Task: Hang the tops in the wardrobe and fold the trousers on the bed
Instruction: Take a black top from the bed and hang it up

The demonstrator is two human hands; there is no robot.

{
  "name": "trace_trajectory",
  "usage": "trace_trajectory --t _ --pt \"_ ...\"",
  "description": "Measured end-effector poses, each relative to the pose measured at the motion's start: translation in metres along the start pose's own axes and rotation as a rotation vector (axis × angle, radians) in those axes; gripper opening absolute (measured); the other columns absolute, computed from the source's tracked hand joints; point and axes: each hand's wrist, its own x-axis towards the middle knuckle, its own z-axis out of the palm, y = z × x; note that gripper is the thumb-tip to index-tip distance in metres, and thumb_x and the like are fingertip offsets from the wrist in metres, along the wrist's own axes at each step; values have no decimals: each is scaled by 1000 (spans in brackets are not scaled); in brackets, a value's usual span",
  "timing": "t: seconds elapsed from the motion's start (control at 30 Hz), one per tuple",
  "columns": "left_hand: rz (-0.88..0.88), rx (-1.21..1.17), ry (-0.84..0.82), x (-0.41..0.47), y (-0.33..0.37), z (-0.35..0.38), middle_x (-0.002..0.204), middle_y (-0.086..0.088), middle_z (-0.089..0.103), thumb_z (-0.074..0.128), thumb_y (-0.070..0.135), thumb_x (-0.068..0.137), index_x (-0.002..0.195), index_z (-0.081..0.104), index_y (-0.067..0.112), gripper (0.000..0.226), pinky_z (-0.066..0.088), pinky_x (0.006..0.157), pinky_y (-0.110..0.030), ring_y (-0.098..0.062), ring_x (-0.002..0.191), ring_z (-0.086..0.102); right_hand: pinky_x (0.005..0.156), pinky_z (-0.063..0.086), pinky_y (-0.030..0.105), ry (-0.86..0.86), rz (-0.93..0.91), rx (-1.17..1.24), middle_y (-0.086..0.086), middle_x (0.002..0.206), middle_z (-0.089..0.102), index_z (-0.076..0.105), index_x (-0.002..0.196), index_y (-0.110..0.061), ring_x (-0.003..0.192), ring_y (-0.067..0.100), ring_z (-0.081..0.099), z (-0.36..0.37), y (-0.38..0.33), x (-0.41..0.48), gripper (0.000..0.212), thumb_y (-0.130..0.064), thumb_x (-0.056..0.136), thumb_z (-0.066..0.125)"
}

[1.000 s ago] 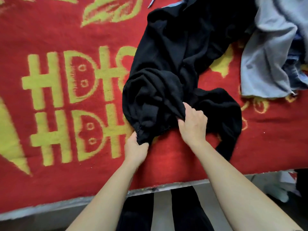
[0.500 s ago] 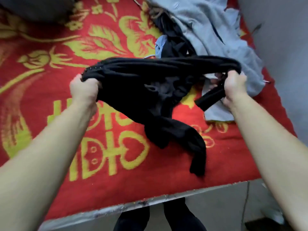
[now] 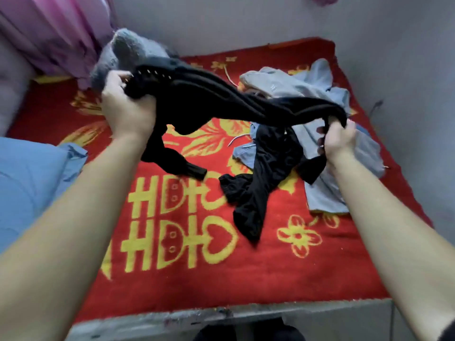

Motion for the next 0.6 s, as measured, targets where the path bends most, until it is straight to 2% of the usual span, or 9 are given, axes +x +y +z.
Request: trace_trajectory --t 0.1,0.17,0.23,0.3,0.37,0.4,0.47,0.53,0.6 --pt "-294 296 -391 -103 -66 -11 92 -2 70 65 13 75 102 70 18 28 35 67 -21 -22 90 64 37 27 18 -88 189 -254 10 72 51 53 78 -17 44 16 41 -11 86 -29 12 -20 89 50" --pt "-502 394 -567 -175 -109 -26 107 -11 70 67 4 75 115 67 14 42 40 74 -26 -30 101 64 37 28 20 -169 315 -388 11 66 49 55 73 -14 43 18 39 -19 139 -53 16 -19 88 54" --pt "-695 450 -659 -224 -142 -45 116 -12 67 65 1 76 125 60 14 51 43 75 -28 -30 102 62 42 30 24 -251 386 -482 7 60 51 61 79 -11 42 18 40 -25 173 -78 12 -23 82 60" --pt "-826 444 -692 -255 -159 -64 119 -9 64 64 0 78 128 57 16 52 41 70 -26 -20 96 57 47 36 28 -288 397 -574 6 68 59 60 96 -16 47 19 48 -25 188 -99 21 -23 76 65" --pt "-837 432 -701 -260 -161 -77 118 -7 65 64 0 80 123 60 17 47 38 67 -22 -17 95 57 52 42 31 -314 393 -635 8 85 66 49 114 -30 56 23 57 -20 185 -114 42 -20 77 69" --pt "-798 417 -689 -253 -159 -80 116 -5 66 62 0 81 119 63 17 43 39 69 -22 -18 96 61 55 45 33 -330 376 -654 9 92 67 48 118 -34 61 24 60 -17 179 -119 46 -21 79 68" --pt "-697 394 -653 -225 -144 -85 109 -1 68 59 1 83 111 70 21 36 41 67 -24 -17 79 63 67 54 39 -355 295 -687 7 103 68 55 121 -33 77 28 65 -8 160 -121 41 -22 82 63" --pt "-612 342 -598 -186 -121 -88 101 2 72 59 4 85 105 75 24 33 42 64 -24 -14 67 60 81 52 38 -408 171 -802 9 120 64 55 131 -29 94 28 63 4 133 -119 47 -22 85 59" --pt "-554 193 -537 -147 -94 -94 95 5 75 61 6 86 100 77 21 26 46 72 -24 -12 81 66 89 48 36 -488 85 -977 17 138 48 44 144 -26 111 30 56 20 97 -121 61 -27 86 61"
